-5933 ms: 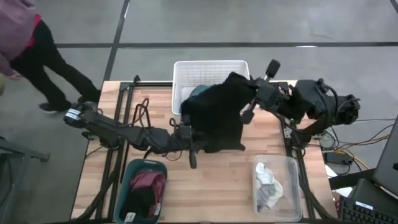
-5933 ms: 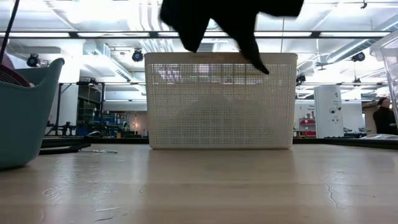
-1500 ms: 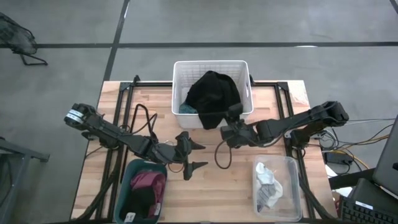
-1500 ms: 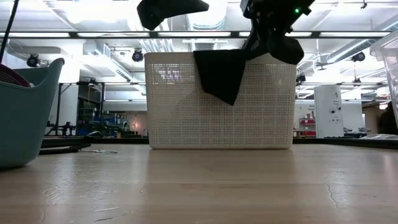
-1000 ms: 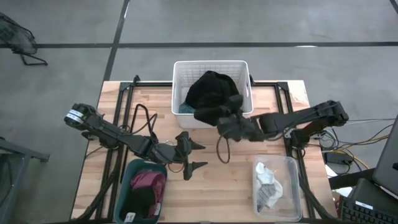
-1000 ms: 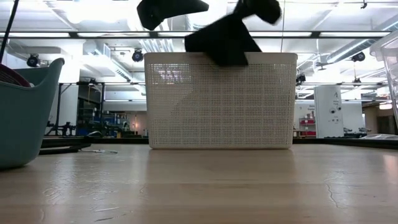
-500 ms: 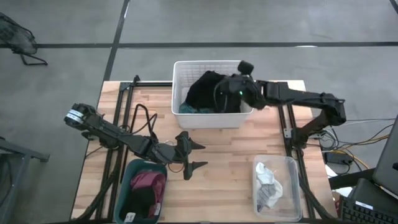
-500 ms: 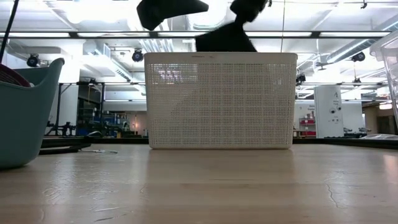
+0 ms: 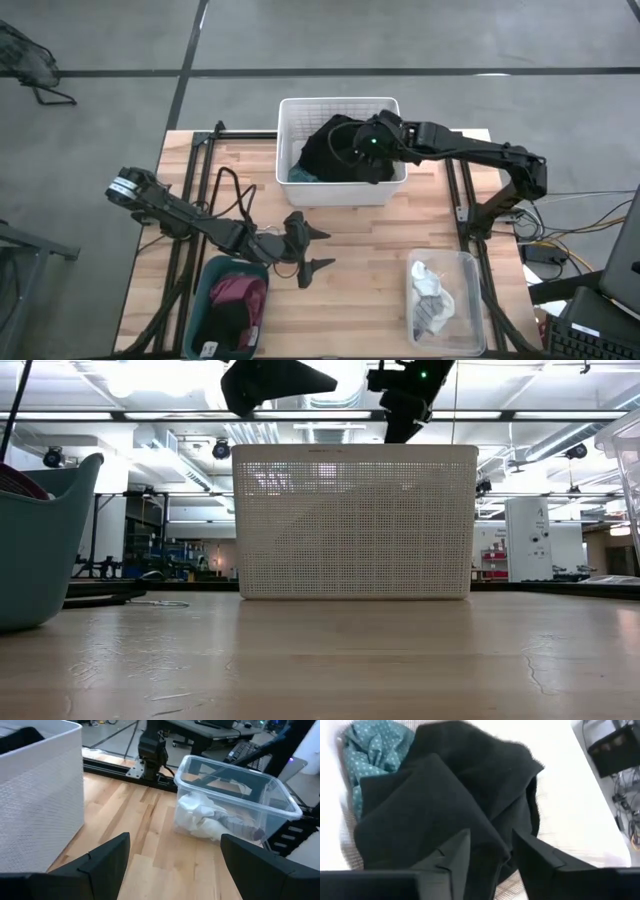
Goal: Pick & Place Cloths
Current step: Put the black shirt into the white laundry bin, then return to Home Position
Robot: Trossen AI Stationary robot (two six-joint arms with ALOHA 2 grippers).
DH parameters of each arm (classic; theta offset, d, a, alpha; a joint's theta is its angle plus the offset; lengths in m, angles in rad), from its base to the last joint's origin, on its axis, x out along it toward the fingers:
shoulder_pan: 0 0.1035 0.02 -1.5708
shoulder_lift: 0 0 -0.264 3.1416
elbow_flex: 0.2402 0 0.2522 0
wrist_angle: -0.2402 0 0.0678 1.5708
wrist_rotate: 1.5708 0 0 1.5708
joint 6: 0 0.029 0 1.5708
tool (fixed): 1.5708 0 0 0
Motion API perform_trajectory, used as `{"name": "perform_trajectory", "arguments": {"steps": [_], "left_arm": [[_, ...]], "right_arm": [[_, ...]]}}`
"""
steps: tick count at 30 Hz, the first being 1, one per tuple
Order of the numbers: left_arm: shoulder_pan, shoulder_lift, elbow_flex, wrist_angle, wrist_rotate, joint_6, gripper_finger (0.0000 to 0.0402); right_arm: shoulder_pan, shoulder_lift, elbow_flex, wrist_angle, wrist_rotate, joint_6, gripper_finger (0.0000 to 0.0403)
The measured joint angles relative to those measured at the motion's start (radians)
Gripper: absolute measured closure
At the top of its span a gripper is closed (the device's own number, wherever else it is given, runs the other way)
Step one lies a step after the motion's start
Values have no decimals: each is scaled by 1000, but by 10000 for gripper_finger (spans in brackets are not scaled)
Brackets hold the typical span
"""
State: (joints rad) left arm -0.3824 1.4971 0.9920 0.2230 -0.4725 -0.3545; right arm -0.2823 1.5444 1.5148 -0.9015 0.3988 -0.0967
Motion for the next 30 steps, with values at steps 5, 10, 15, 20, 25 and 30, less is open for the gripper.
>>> {"name": "perform_trajectory", "arguments": {"steps": [5, 10, 15, 20, 25, 30], "left_arm": [[1, 0, 0, 0, -90, -19, 85], [8, 0, 0, 17, -94, 1, 87], [28, -3, 0, 50, -71, 68, 138], [58, -8, 0, 49, 55, 141, 280], [89, -37, 0, 49, 191, 220, 388], [132, -94, -54, 47, 243, 248, 392]], "right_arm": [[8, -47, 26, 18, -16, 23, 222], [19, -128, 14, 18, -148, 50, 263], [50, -260, -93, 78, -372, 78, 375], [133, -445, -289, 204, -399, 138, 393], [238, -643, -492, 366, -399, 202, 394], [347, -808, -673, 488, -397, 213, 394]]}}
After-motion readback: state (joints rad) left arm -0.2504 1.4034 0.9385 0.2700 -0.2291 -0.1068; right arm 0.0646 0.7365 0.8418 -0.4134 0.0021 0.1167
